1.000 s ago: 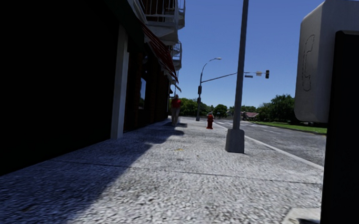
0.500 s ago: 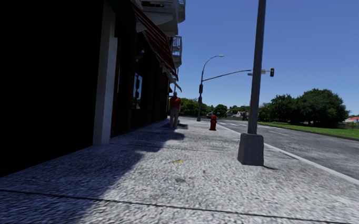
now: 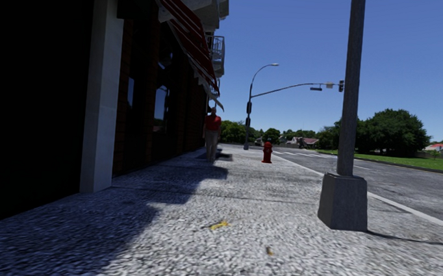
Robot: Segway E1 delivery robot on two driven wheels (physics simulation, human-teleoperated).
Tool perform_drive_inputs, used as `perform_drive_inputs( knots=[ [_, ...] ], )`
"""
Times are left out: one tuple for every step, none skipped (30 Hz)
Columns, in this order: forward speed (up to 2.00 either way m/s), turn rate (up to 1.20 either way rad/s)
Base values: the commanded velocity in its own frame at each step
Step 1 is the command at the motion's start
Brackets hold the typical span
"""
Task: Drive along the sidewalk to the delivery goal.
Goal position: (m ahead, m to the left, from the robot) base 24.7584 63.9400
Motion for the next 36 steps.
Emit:
perform_drive_inputs(
  knots=[
    [1.52, -0.27],
    [1.38, -0.34],
    [1.32, -0.39],
    [1.32, -0.41],
    [1.32, -0.41],
    [1.51, -0.41],
    [2.00, -0.41],
    [2.00, -0.35],
    [2.00, -0.32],
    [2.00, -0.32],
    [2.00, -0.31],
    [2.00, -0.30],
    [2.00, -0.30],
    [2.00, -0.30],
    [2.00, -0.21],
    [2.00, -0.04],
    [2.00, -0.04],
    [2.00, 0.00],
    [2.00, 0.00],
    [2.00, 0.00],
    [2.00, 0.00],
    [2.00, 0.00],
    [2.00, 0.00],
    [2.00, -0.07],
    [2.00, -0.07],
    [2.00, -0.17],
    [2.00, -0.22],
    [2.00, -0.23],
    [2.00, -0.23],
    [2.00, -0.23],
    [2.00, -0.23],
    [2.00, -0.23],
    [2.00, -0.26],
    [2.00, -0.31],
    [2.00, -0.33],
    [2.00, -0.33]
  ],
)
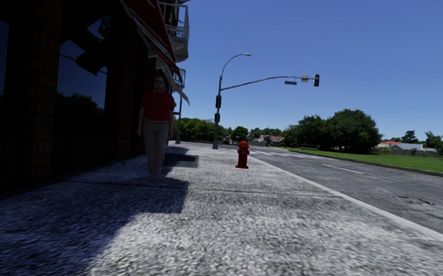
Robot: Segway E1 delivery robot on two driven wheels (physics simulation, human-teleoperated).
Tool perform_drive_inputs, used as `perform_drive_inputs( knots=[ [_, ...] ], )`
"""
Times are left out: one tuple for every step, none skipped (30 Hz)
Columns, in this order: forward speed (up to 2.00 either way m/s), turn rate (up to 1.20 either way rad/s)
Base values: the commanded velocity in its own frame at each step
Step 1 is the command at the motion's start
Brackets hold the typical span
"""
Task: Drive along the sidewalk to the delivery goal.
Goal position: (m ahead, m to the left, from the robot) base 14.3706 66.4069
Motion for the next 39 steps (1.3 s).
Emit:
perform_drive_inputs(
  knots=[
    [2.00, -0.34],
    [2.00, -0.34],
    [2.00, -0.34],
    [2.00, -0.34],
    [2.00, -0.34],
    [2.00, -0.34],
    [2.00, -0.34],
    [2.00, -0.34],
    [2.00, -0.34],
    [2.00, -0.34],
    [2.00, -0.34],
    [2.00, -0.34],
    [2.00, -0.34],
    [2.00, -0.34],
    [2.00, -0.34],
    [2.00, -0.34],
    [2.00, -0.34],
    [2.00, -0.34],
    [2.00, -0.34],
    [2.00, -0.34],
    [2.00, -0.34],
    [2.00, -0.34],
    [2.00, -0.31],
    [2.00, -0.31],
    [2.00, 0.00],
    [2.00, 0.00],
    [2.00, 0.00],
    [2.00, 0.00],
    [2.00, 0.00],
    [2.00, 0.00],
    [1.86, 0.00],
    [1.86, 0.00],
    [1.77, 0.00],
    [1.73, 0.02],
    [1.72, 0.18],
    [1.72, 0.18],
    [1.71, 0.39],
    [1.71, 0.48],
    [1.71, 0.54]
  ],
)
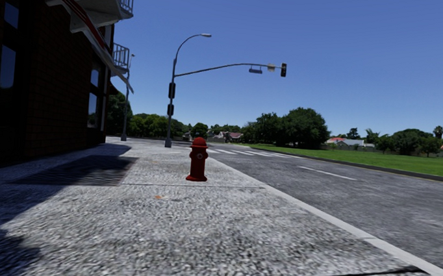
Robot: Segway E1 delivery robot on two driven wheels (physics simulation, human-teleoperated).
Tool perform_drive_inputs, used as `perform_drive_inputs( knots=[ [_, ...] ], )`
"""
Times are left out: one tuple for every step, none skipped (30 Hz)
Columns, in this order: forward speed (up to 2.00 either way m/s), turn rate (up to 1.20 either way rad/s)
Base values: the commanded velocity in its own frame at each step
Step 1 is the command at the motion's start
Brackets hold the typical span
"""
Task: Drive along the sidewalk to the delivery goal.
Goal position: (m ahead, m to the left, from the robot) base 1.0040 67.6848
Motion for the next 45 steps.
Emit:
perform_drive_inputs(
  knots=[
    [1.71, 0.54],
    [1.71, 0.56],
    [1.71, 0.57],
    [1.71, 0.57],
    [1.71, 0.57],
    [1.71, 0.58],
    [1.71, 0.58],
    [1.71, 0.58],
    [1.71, 0.58],
    [1.71, 0.59],
    [1.71, 0.59],
    [1.71, 0.59],
    [1.71, 0.59],
    [1.71, 0.59],
    [1.71, 0.59],
    [1.75, 0.56],
    [1.75, 0.56],
    [1.85, 0.48],
    [2.00, 0.38],
    [2.00, 0.29],
    [2.00, 0.29],
    [2.00, 0.15],
    [2.00, 0.06],
    [2.00, 0.00],
    [2.00, 0.00],
    [2.00, 0.00],
    [2.00, 0.00],
    [2.00, 0.00],
    [2.00, 0.00],
    [2.00, 0.00],
    [2.00, 0.00],
    [2.00, 0.00],
    [2.00, 0.00],
    [2.00, 0.00],
    [2.00, 0.00],
    [2.00, 0.00],
    [2.00, 0.00],
    [2.00, 0.00],
    [2.00, 0.00],
    [2.00, 0.00],
    [2.00, 0.00],
    [2.00, 0.00],
    [2.00, 0.00],
    [2.00, 0.00],
    [2.00, 0.00]
  ],
)
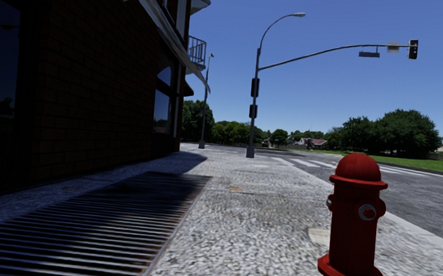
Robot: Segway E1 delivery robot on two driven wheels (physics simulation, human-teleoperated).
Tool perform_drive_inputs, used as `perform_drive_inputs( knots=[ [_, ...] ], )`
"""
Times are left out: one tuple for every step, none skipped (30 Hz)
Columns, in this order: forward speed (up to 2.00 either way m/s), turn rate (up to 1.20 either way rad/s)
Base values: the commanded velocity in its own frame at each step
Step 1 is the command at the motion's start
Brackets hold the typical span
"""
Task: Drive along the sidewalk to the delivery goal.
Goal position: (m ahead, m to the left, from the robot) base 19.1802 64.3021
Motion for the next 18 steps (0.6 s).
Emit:
perform_drive_inputs(
  knots=[
    [2.00, 0.00],
    [2.00, 0.00],
    [2.00, 0.00],
    [2.00, 0.00],
    [2.00, 0.00],
    [2.00, 0.00],
    [2.00, 0.00],
    [2.00, 0.00],
    [2.00, 0.00],
    [2.00, 0.00],
    [2.00, 0.00],
    [2.00, 0.00],
    [2.00, 0.00],
    [2.00, 0.00],
    [2.00, 0.00],
    [2.00, 0.00],
    [2.00, 0.00],
    [2.00, 0.00]
  ],
)
